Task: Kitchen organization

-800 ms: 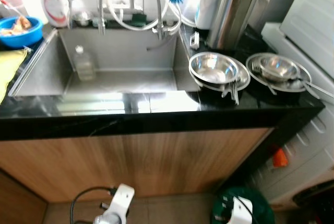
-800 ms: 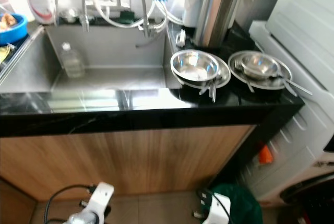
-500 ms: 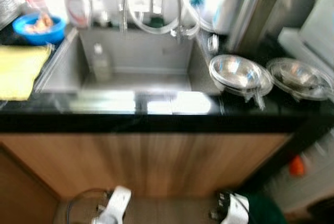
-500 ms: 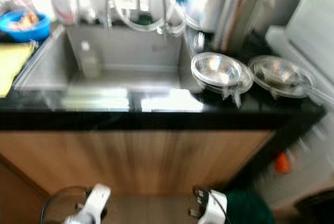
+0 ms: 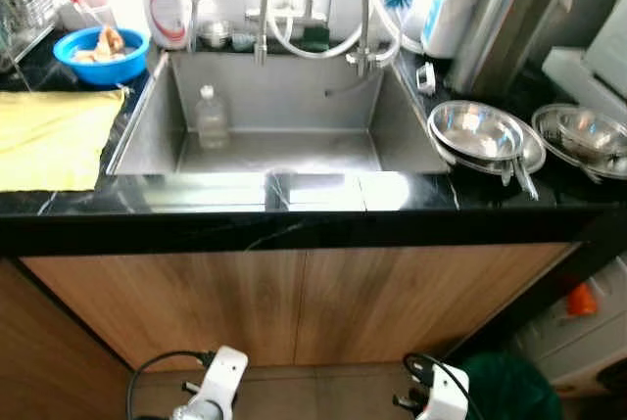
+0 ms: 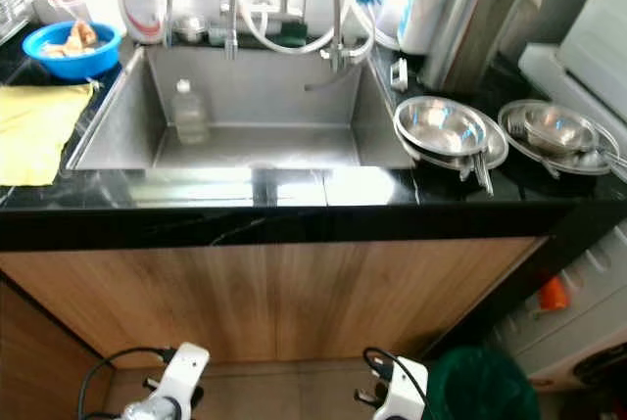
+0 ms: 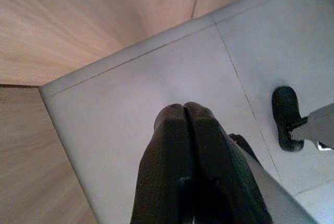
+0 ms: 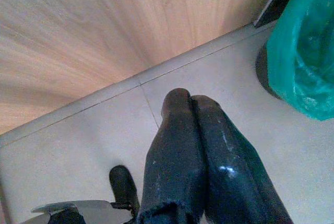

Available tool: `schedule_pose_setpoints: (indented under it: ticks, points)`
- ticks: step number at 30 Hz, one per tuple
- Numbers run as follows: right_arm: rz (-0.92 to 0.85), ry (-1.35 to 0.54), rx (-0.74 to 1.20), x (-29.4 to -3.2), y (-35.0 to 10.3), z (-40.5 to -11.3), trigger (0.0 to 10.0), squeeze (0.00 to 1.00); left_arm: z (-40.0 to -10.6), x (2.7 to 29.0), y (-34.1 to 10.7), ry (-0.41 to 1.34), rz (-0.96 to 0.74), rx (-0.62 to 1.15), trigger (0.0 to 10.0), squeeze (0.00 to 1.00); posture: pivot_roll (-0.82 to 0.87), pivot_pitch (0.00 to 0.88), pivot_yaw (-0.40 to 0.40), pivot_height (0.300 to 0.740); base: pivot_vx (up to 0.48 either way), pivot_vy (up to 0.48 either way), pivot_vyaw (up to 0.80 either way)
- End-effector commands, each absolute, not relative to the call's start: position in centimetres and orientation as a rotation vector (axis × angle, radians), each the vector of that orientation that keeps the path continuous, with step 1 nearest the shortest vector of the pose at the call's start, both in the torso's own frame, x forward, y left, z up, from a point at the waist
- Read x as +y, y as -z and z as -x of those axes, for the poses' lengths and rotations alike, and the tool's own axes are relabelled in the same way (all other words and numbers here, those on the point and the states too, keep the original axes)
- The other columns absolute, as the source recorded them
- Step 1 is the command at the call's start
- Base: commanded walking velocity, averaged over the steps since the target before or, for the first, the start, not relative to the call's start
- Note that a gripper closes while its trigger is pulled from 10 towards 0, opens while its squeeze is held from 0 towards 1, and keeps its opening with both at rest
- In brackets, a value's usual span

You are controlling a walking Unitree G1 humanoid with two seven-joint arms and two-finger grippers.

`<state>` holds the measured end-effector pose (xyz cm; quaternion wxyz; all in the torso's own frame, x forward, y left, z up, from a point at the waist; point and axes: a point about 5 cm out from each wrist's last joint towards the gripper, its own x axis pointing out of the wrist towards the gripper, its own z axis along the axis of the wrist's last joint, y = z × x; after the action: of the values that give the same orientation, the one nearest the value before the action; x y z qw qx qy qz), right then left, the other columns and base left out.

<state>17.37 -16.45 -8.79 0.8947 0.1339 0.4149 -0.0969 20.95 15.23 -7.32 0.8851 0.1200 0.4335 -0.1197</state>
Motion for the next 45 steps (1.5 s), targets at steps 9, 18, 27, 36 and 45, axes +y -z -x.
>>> schedule_pose_setpoints:
  ticks: [9,18,27,36,45]
  points:
    - [-0.248,0.229,0.859,-17.34,8.85,-17.02,10.0,0.0,-20.79,14.65,7.44,0.262,-0.241,0.908,10.0,0.0,0.05,0.04,-0.043,0.74,0.0,0.0,0.18]
    - [-0.26,0.238,0.863,-17.31,8.92,-16.9,10.0,0.0,-20.73,14.67,7.48,0.265,-0.246,0.913,10.0,0.0,0.05,0.032,-0.038,0.74,0.0,0.0,0.76]
    - [-0.262,0.244,0.865,-17.31,8.97,-16.79,10.0,0.0,-20.66,14.68,7.51,0.266,-0.249,0.913,10.0,0.0,0.06,0.017,-0.042,0.74,0.0,0.0,0.17]
    - [-0.238,0.223,0.866,-17.4,8.99,-16.69,10.0,0.0,-20.55,14.73,7.6,0.28,-0.31,0.92,10.0,0.0,0.06,0.0,-0.047,0.74,0.0,0.0,0.34]
    - [-0.24,0.229,0.869,-17.35,9.04,-16.57,10.0,0.0,-20.46,14.8,7.65,0.277,-0.308,0.924,10.0,0.0,0.06,0.0,-0.042,0.74,0.0,0.0,0.0]
